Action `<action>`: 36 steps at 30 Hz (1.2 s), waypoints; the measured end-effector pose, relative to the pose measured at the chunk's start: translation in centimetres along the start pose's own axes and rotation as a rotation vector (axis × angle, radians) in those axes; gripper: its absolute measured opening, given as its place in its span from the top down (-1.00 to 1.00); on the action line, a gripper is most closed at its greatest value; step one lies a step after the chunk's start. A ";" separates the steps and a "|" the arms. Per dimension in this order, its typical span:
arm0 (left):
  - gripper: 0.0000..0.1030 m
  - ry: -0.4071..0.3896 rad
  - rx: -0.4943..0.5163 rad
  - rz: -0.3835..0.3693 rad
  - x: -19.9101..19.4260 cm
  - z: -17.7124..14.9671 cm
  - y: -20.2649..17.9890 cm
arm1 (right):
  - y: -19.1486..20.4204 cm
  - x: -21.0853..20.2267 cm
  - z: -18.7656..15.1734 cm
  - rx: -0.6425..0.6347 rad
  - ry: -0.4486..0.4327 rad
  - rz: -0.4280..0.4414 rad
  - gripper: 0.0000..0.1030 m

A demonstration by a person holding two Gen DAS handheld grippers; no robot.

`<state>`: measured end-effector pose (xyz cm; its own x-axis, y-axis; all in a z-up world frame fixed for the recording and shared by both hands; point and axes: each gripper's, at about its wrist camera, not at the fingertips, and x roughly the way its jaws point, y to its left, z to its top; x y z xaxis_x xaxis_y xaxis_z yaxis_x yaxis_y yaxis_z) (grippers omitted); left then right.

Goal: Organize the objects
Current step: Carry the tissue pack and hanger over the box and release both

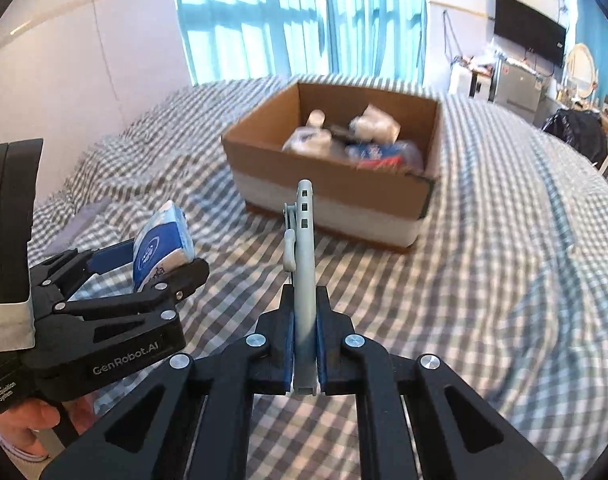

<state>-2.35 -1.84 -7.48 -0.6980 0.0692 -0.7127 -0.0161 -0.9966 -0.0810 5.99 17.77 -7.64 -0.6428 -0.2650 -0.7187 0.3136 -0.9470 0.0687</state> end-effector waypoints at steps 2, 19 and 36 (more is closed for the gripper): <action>-0.48 -0.021 -0.004 -0.005 -0.9 0.6 -0.3 | -0.3 -1.0 0.5 -0.003 -0.025 -0.012 0.84; -0.48 -0.163 0.033 -0.054 -1.8 8.4 -2.9 | -4.0 -4.4 7.6 0.015 -0.196 -0.012 0.84; -0.48 -0.164 0.125 -0.047 7.9 16.2 -4.6 | -8.4 3.4 16.0 0.046 -0.205 0.031 0.84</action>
<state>-19.39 2.58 -1.45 -0.8016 0.1181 -0.5860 -0.1330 -0.9910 -0.0178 -10.05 21.88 0.42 -0.7635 -0.3211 -0.5603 0.3064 -0.9439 0.1233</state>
